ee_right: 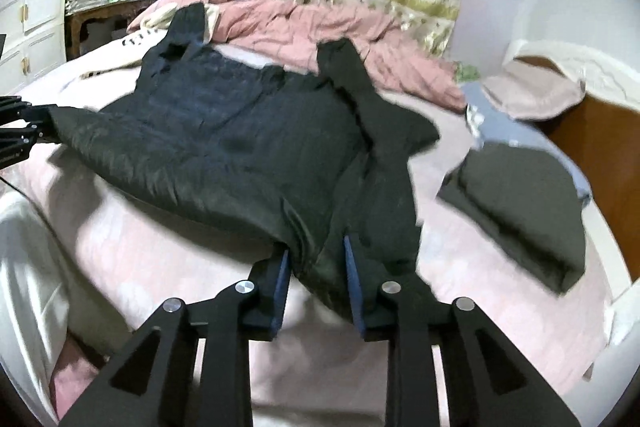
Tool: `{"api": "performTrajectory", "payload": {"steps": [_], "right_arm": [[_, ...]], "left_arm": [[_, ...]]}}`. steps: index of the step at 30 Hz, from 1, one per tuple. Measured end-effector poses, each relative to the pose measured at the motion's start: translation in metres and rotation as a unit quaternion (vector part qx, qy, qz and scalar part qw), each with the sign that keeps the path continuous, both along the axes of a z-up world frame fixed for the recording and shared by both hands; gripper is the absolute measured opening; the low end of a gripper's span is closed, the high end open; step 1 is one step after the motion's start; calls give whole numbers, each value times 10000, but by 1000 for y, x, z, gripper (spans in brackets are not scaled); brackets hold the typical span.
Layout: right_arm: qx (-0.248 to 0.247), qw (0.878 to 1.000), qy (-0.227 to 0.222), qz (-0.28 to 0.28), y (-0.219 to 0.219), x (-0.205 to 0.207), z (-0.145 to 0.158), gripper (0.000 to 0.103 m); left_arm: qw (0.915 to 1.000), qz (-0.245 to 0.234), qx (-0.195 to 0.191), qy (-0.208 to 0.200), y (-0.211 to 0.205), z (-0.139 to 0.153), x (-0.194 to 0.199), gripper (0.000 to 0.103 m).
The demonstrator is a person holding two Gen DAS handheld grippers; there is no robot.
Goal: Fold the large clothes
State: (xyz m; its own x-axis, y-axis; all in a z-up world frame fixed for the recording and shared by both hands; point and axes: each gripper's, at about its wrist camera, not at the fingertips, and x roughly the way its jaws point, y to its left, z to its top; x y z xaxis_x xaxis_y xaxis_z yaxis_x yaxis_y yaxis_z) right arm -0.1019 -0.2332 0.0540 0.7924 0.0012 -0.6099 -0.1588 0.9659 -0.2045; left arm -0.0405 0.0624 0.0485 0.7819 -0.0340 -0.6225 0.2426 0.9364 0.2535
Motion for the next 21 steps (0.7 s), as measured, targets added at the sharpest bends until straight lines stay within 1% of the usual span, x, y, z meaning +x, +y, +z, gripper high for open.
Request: {"api": "performTrajectory", "payload": {"steps": [1,3,6,8,10,12,14,17,19,21], "right_arm": [[26,10000,-5,-17,-3,11,5,33],[146,9999,11,-47,-8,39,16,39],[501,9985,202,-35,-19,88,18,39],[653,9972,334,143,-22,120,11,39],[685,9961,562,50,-25,152,-5,39],[810,9937,770,-42,-28,176,-20,39],[902,9919,878,-166,-32,190,-35,39],[943,9911,915,-234,-33,198,-51,40],[843,9918,924,-249,-32,201,-58,44],[763,9929,853,-322,-33,202,-61,55]], "left_arm": [[10000,-7,-39,14,1,5,13,34],[9999,17,-113,80,2,11,43,34],[9993,5,-210,296,3,9,91,34],[9985,53,-238,482,2,1,121,35],[9973,54,-328,662,2,-11,146,35],[9960,82,-406,790,2,-22,167,36],[9953,92,-432,860,0,-33,179,37],[9940,120,-433,997,-1,-48,195,41],[9934,155,-465,1037,-1,-58,200,42],[9943,157,-473,944,0,-64,198,42]]}}
